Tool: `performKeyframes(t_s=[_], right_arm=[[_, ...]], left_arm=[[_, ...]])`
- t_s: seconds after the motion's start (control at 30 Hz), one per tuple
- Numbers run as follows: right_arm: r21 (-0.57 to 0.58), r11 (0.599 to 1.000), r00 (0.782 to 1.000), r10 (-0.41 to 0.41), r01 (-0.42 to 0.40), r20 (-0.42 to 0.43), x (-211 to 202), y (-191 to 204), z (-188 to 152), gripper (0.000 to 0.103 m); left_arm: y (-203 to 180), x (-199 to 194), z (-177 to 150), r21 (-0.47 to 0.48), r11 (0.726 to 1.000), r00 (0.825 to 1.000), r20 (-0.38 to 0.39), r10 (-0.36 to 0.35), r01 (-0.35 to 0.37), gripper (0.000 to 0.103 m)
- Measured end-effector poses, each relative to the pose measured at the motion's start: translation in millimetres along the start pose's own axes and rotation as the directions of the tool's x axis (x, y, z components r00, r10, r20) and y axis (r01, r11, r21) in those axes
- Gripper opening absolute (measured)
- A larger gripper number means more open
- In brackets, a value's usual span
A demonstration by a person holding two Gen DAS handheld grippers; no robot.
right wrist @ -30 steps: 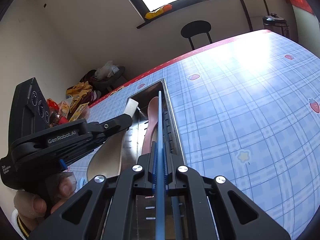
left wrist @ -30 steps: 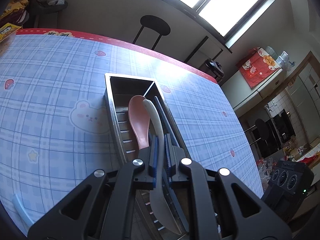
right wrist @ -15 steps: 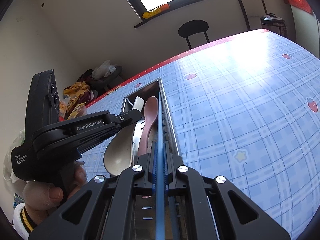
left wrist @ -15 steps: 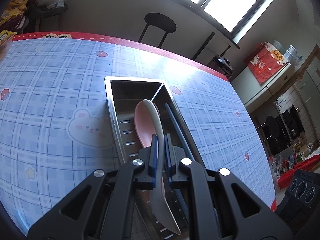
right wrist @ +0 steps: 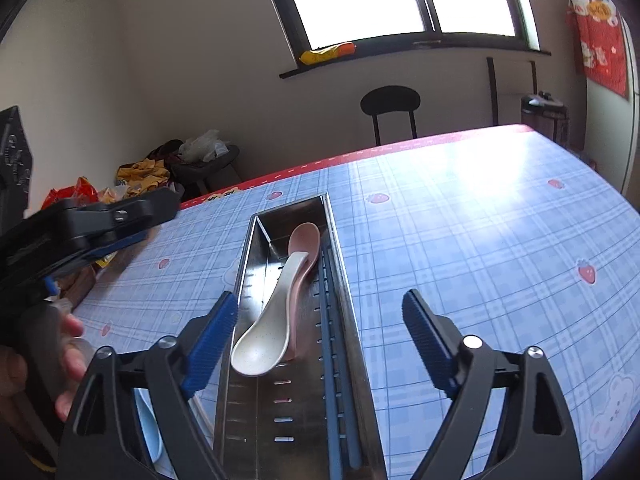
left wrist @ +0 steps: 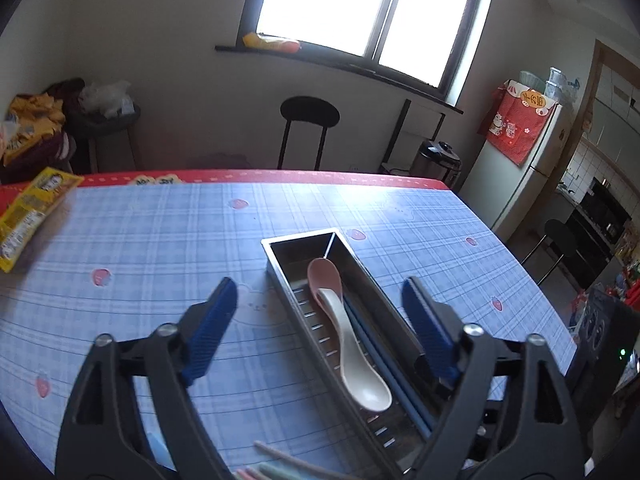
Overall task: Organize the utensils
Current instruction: 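Open the left tool on the white spoon while the right tool releases the blue chopstick, then lower the left tool toward the mint spoon while the right tool lowers over a pink chopstick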
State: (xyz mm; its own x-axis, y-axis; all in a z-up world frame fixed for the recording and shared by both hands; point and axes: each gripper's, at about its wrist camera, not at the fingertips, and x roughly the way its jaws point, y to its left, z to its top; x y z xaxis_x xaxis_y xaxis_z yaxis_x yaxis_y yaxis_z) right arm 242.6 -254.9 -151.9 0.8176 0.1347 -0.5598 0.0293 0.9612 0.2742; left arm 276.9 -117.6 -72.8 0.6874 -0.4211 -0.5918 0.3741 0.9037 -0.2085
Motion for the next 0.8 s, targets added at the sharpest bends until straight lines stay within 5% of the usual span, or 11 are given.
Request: performKeyframes(t_s=[0.2,0.5,0.67,0.8], right_arm=[[-0.054,0.999,1.0,0.008,-0.007,0.023,-11.9,8.6,-6.7,0.097],[-0.129,0.99,0.996,0.06,-0.051,0.069,-43.0,24.5,-18.0,0.097],[-0.157,0.978,0.99,0.14,-0.136,0.012,-55.3,34.3,-40.8,0.097],[-0.18,0.969,0.985,0.167,-0.171,-0.038,-65.3,43.7,-58.5,0.097]], left_arm=[[5.0,-60.6,-22.2,0.068,0.992,0.993,0.062,0.099,-0.103,0.097],[45.6,-129.6,-87.9,-0.045,0.981,0.979,0.075,0.192,-0.189,0.097],[54.9,-159.1,-132.2,-0.075,0.965,0.964,0.074,0.255,-0.249,0.097],[47.7,-165.3,-158.8,-0.073,0.97,0.97,0.056,0.235,-0.231,0.097]])
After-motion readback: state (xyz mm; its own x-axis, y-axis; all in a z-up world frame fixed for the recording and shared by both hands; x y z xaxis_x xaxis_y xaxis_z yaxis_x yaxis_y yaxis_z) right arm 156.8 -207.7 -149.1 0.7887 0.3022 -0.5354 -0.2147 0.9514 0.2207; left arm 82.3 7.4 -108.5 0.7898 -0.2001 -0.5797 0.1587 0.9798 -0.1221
